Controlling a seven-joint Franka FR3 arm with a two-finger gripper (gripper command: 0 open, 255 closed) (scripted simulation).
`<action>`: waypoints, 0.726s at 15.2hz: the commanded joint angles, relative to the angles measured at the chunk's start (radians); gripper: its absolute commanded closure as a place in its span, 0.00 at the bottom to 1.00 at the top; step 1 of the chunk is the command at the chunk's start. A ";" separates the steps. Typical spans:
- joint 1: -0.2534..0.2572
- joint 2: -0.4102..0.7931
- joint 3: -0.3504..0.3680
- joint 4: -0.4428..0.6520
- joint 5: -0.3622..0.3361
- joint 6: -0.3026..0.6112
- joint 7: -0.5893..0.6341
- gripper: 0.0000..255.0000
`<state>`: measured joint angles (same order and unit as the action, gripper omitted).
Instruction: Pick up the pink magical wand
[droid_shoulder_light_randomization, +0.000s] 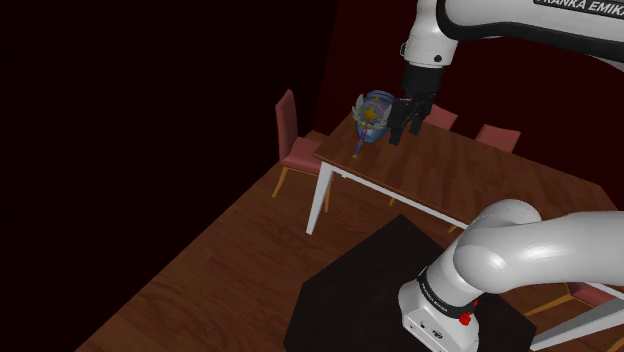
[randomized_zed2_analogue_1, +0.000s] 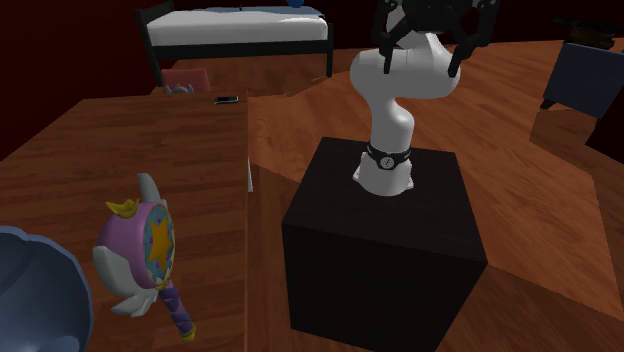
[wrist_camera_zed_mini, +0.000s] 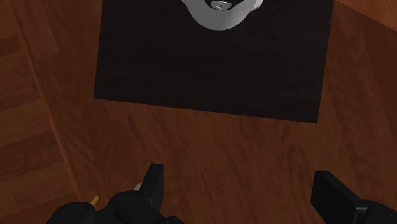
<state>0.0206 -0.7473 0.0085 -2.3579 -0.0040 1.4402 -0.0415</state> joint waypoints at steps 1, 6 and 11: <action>0.000 0.000 0.000 0.000 0.000 0.000 0.000 0.00; -0.034 0.130 -0.070 0.057 -0.064 0.086 -0.073 0.00; -0.062 0.274 -0.135 0.142 -0.107 0.160 -0.142 0.00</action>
<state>-0.0353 -0.5079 -0.1119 -2.2394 -0.1020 1.5855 -0.1663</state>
